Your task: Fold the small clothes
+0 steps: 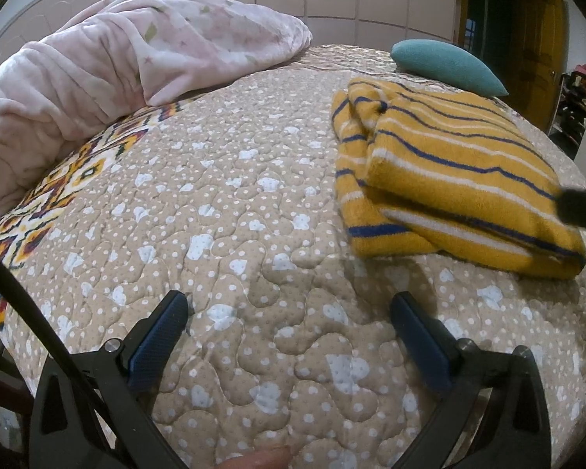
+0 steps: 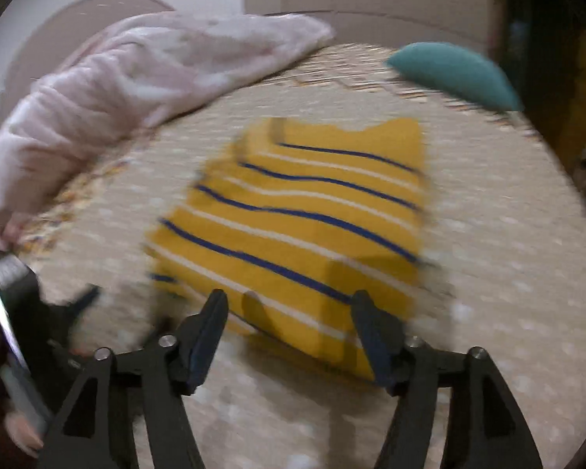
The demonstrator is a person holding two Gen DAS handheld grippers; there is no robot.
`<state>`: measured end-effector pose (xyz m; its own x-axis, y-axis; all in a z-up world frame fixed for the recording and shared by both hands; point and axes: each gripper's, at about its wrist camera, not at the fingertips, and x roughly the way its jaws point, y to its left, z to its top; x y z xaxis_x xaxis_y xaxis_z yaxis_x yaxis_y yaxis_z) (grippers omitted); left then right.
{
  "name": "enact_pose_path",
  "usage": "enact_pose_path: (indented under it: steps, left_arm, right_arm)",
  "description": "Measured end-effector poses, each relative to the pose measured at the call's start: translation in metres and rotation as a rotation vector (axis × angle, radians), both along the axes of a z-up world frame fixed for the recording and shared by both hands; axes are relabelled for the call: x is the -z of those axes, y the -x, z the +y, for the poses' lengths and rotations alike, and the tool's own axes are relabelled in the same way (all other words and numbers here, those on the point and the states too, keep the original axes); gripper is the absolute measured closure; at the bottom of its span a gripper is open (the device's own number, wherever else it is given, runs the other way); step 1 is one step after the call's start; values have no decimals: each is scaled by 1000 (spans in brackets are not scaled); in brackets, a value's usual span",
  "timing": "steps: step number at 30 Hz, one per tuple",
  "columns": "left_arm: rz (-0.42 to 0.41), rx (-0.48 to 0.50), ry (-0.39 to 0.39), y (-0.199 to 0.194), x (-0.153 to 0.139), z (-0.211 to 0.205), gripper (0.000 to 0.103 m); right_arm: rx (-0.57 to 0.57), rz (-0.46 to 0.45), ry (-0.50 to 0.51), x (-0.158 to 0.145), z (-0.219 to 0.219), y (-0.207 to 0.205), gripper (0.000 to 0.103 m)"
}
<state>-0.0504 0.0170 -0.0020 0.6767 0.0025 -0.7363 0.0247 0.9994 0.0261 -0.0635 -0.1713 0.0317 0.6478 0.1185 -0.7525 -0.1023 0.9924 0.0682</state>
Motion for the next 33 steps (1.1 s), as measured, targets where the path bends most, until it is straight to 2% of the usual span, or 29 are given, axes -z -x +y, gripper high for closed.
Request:
enact_pose_path:
  steps: [3,9,18,29,33]
  left_arm:
    - [5,-5,-13,-1,1,-3,0]
    - [12,-19,-32,-2,1,-6,0]
    - [14,-23,-34,-4,0,-6,0]
    - [19,-20,-23,-4,0,-5,0]
    - [43,-6,16,-2,-5,2,0]
  right_arm:
    - [70,3,6,-2,-20,16,30]
    - [139,-29,99,-3,-36,37,24]
    - [155,-39,119,-1,-44,43,24]
    - [134,-66,170,-9,-35,25,24]
    - [130,-95,205,-14,-33,14,23]
